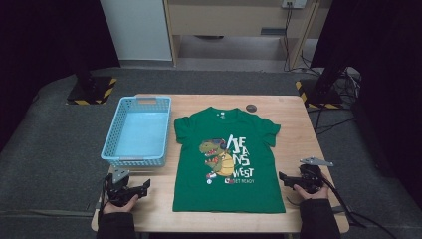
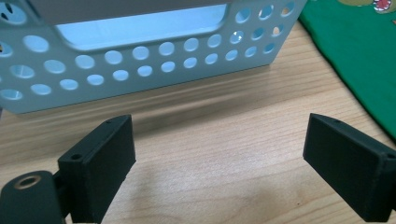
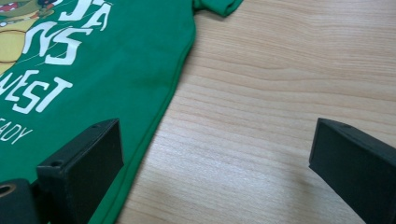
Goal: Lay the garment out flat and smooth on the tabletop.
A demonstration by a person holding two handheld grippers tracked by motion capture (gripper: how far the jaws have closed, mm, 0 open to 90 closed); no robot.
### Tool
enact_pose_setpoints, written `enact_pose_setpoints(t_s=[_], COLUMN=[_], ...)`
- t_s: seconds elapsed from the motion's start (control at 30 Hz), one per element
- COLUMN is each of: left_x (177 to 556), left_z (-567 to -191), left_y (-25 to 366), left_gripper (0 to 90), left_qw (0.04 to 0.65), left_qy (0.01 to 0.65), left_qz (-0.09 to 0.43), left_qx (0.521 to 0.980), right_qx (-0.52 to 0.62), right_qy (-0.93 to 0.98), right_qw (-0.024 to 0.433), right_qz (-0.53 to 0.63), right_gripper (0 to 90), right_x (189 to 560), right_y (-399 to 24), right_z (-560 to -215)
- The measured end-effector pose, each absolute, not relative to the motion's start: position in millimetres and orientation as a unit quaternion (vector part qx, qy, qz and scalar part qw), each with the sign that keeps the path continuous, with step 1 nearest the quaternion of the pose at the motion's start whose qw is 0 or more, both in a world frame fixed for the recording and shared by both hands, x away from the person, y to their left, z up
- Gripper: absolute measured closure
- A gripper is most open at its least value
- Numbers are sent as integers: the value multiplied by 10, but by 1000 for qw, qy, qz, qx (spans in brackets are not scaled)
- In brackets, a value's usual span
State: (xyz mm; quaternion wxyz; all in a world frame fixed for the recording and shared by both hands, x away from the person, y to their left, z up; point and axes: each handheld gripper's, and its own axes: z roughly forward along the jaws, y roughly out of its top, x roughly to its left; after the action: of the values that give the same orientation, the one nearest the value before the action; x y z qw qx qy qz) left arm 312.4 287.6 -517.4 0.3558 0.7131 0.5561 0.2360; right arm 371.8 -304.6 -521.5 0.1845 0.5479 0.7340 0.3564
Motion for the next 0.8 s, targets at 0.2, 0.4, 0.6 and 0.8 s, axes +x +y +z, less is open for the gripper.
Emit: enact_pose_setpoints(t_s=[0.2, 0.4, 0.6, 0.8], left_x=[3112, 3095, 3071, 3050], left_z=[-5182, -5201, -5204, -5217], left_y=[2929, 2968, 3036, 3104], left_gripper=[81, 79, 79, 78], left_qw=[357, 354, 349, 345], left_qy=[557, 564, 570, 574], left_qz=[241, 238, 243, 249], left_qx=[710, 707, 702, 700], right_qx=[552, 560, 565, 571], right_qy=[732, 727, 722, 718], right_qw=[185, 185, 185, 184], right_qz=[354, 352, 353, 352], right_gripper=[29, 29, 28, 28], right_x=[3715, 3711, 3705, 3699], right_y=[-3108, -3194, -3268, -3334], right_z=[-5220, -5229, -5232, -5242])
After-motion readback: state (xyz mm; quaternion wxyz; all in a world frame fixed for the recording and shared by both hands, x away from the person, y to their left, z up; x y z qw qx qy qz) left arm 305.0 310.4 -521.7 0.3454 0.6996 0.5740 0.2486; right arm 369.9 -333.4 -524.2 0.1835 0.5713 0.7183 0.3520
